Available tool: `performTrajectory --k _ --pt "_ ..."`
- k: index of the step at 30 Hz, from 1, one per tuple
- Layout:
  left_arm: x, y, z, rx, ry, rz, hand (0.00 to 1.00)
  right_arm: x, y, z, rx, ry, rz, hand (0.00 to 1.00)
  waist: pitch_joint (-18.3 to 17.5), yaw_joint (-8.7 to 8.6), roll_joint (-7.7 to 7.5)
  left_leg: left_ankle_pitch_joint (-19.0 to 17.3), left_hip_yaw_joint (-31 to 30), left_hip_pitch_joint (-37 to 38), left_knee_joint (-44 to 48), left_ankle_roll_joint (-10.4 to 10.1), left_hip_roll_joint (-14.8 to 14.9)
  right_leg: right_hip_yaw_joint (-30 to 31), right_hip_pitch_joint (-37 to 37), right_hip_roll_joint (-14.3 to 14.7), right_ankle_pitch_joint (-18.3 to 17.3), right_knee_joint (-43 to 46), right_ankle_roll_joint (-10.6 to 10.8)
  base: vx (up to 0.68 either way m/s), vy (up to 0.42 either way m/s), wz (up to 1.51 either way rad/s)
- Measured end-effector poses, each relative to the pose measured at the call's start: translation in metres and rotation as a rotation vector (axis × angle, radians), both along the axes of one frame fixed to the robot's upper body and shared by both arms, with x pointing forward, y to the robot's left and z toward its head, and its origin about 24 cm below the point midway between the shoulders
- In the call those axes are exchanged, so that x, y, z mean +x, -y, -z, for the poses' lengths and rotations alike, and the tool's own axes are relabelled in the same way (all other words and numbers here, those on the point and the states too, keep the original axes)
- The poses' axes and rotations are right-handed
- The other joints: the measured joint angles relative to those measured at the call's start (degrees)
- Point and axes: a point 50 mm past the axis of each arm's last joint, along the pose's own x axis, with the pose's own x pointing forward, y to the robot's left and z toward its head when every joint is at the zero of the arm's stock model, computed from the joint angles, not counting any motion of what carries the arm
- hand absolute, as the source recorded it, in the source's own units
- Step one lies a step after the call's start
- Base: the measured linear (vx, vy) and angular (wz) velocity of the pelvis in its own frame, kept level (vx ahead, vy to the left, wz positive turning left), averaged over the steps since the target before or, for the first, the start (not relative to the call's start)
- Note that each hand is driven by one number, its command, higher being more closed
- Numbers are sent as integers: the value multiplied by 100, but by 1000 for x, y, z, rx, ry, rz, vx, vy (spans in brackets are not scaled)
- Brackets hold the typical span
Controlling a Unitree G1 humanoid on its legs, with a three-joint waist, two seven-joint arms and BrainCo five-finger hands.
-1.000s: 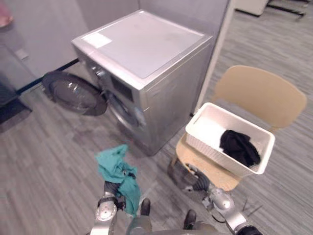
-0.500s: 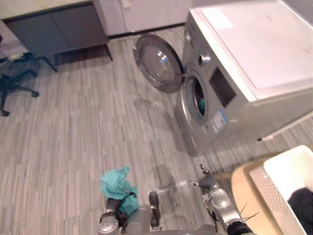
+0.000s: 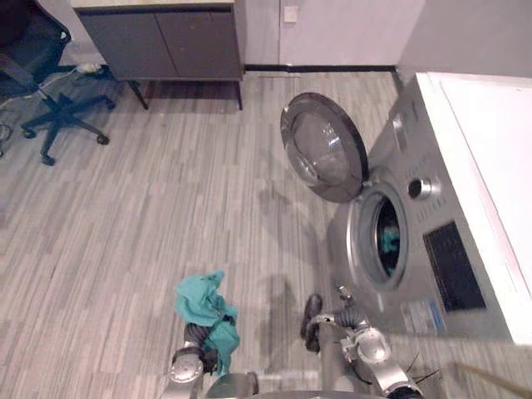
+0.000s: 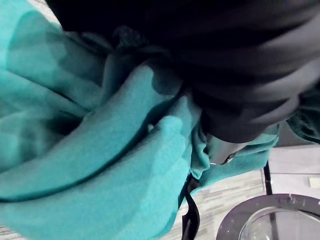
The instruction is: Pick up the laundry basket with both hands and put the clothes into the washing machine.
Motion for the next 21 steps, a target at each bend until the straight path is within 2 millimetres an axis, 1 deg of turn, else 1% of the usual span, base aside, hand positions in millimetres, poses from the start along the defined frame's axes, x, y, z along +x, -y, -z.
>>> performTrajectory --k 1,2,3,4,5,6,7,8,9,10,11,12,13,14,15,16,17,18,19,20,21 --pt "-3 1 1 -5 -8 -3 100 3 -2 -3 -4 15 -17 0 -3 36 108 241 253 -388 1004 -335 288 10 177 241 -80 -63 -183 556 -275 -53" --pt "-7 4 3 -16 -19 -3 100 7 -7 -7 1 36 -37 0 0 93 201 476 441 -770 1993 -449 671 123 446 561 -179 -240 -418 682 -268 -93" --pt "-7 6 4 -26 -23 5 100 11 -10 -9 8 50 -40 0 7 118 193 318 577 -1048 2659 -263 857 252 747 747 -240 -394 -511 576 -178 -90" --pt "-6 7 4 -30 -21 11 100 12 -10 -9 11 52 -36 0 14 134 180 277 629 -1118 2765 -198 878 335 883 793 -248 -457 -517 545 -127 -85" --pt "2 12 1 -33 -3 28 100 12 -9 -10 7 54 -29 0 26 187 147 184 792 -1211 2676 -54 848 568 1210 842 -259 -647 -515 499 -88 -86" --pt "8 16 -2 -40 20 34 100 12 -7 -10 2 56 -25 0 29 214 135 110 972 -1260 2315 44 813 779 1445 843 -249 -781 -503 476 -67 -90" --pt "10 17 -3 -42 30 36 100 13 -6 -10 2 57 -24 0 29 201 135 86 999 -1299 2081 80 789 886 1521 845 -249 -817 -502 415 -11 -104" --pt "14 20 -6 -42 51 43 100 13 -6 -10 5 59 -14 0 40 219 119 50 913 -1408 1530 81 683 1180 1646 843 -249 -842 -502 369 48 -111" --pt "16 21 -7 -41 59 51 100 14 -5 -11 4 61 -10 0 45 216 116 51 647 -1495 948 73 526 1433 1739 843 -248 -852 -499 401 113 -139" --pt "16 22 -7 -42 61 52 100 15 -5 -11 3 62 -9 0 54 215 105 70 264 -1519 352 41 384 1665 1807 847 -256 -853 -449 308 135 -115" --pt "16 22 -7 -42 62 52 100 15 -5 -11 2 63 -10 0 57 214 101 101 47 -1514 47 -4 313 1777 1844 850 -266 -854 -352 273 174 -122" --pt "17 23 -7 -44 63 53 100 16 -5 -12 -5 67 -12 0 46 214 135 258 -453 -1471 -575 -184 204 2017 1902 891 -331 -855 -187 242 211 -151" --pt "18 25 -8 -49 68 54 100 16 -4 -12 -16 71 -5 0 19 219 245 737 -913 -1433 -1130 -298 258 2272 1939 1015 -465 -853 61 277 314 -182" --pt "18 29 -7 -58 66 59 100 15 0 -12 -29 71 -6 0 17 213 448 1413 -1141 -1408 -1297 -335 400 2454 1976 1191 -520 -854 147 215 333 -159" --pt "17 32 -6 -67 60 62 100 14 3 -12 -43 68 -8 0 8 205 595 1566 -1220 -1407 -1288 -290 494 2523 1996 1305 -598 -849 246 163 389 -121" --pt "26 37 -8 -64 68 94 100 12 4 -10 -42 57 5 0 40 161 501 1291 -1055 -1353 -1197 -156 466 2697 1910 1202 -737 -715 359 75 367 -107" --pt "34 32 -13 -42 96 113 100 5 3 -6 -30 39 15 0 5 170 293 1312 -706 -1260 -1373 -105 333 2985 1673 1025 -775 -558 470 32 321 -97" --pt "36 31 -14 -38 99 116 100 2 1 -4 -28 30 14 0 6 184 232 1307 -510 -1188 -1458 -81 307 3122 1648 968 -788 -547 522 -24 263 -114" --pt "35 29 -13 -32 96 116 100 -1 -4 -2 -21 22 7 0 -22 195 153 1271 -153 -1078 -1517 26 243 3408 1573 892 -793 -553 639 -58 243 -147" --pt "34 25 -13 -22 93 114 100 -1 -8 -2 -14 20 0 0 -14 193 143 1176 287 -977 -1491 175 231 3665 1488 827 -709 -598 776 -77 241 -154" --pt "33 23 -13 -17 89 111 100 -1 -9 -1 -16 16 -10 0 -13 195 140 1148 421 -953 -1489 222 230 3663 1438 788 -664 -610 816 -101 214 -156"
